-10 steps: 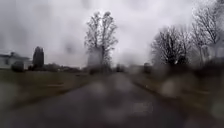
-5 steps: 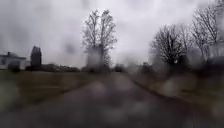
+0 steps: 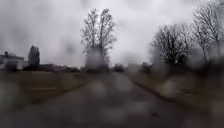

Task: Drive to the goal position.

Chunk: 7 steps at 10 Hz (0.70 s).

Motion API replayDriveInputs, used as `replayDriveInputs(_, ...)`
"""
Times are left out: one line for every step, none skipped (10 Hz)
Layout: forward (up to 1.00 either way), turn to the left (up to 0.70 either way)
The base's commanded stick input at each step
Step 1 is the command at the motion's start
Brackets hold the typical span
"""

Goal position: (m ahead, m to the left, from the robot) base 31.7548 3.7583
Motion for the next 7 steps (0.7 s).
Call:
replayDriveInputs(1.0,0.0)
replayDriveInputs(1.0,0.0)
replayDriveInputs(1.0,0.0)
replayDriveInputs(1.0,0.0)
replayDriveInputs(1.0,0.0)
replayDriveInputs(1.0,0.0)
replayDriveInputs(1.0,0.0)
